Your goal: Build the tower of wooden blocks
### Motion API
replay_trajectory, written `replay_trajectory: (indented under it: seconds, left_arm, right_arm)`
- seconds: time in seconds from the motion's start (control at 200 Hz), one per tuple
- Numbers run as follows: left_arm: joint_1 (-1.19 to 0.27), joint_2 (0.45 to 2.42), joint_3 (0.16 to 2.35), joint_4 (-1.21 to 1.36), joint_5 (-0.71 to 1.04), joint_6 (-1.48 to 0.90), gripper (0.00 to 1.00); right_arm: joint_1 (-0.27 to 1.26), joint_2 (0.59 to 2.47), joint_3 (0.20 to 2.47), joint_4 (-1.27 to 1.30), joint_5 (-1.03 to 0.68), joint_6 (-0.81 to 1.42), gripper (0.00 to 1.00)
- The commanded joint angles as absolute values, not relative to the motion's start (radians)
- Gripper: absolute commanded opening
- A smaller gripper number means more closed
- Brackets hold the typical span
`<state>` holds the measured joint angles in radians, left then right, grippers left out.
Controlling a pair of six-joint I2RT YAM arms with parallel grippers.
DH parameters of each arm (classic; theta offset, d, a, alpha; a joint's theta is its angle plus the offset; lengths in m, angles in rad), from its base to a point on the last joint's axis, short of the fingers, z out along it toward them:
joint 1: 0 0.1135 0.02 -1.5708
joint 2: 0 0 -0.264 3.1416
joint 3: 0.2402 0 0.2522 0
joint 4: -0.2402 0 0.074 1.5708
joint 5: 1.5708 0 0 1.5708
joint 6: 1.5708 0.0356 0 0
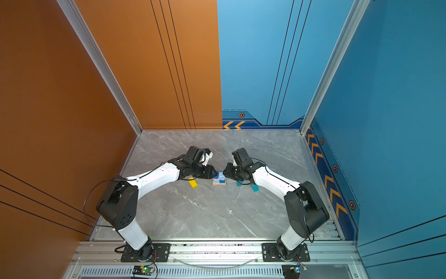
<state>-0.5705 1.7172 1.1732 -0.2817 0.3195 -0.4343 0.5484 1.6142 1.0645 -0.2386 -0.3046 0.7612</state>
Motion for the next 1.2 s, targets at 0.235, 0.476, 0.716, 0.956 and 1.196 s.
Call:
replay_trajectory:
  seconds: [0.235,0.476,0.716,0.956,1.196]
  left_arm:
    - [-0.58,1.73,1.201,-0.301,0.35,-0.441,0.36]
    - [-0.586,1.731,1.204,-0.301,0.356,-0.443,0.36]
    - [-0.587,1.732,1.205,-0.301,0.356,-0.445,0.37]
    - [-0.588,1.733,1.208,-0.305,0.356,-0.442,0.37]
    - [-0.586,1.737,1.212,-0.307,0.358,-0.442,0.38]
  right_arm:
    - [0.55,1.658,1.055,-0.186,-0.339,0.791,0.31]
    - [0.554,1.661,1.054,-0.187,-0.342,0.799,0.31]
    - [0.561,1.658,1.058,-0.193,-0.342,0.802,0.3]
    - [0.568,1.665,1.065,-0.198,-0.345,0.805,0.3]
    - [0.572,1.668,1.066,-0.207,-0.341,0.809,0.3]
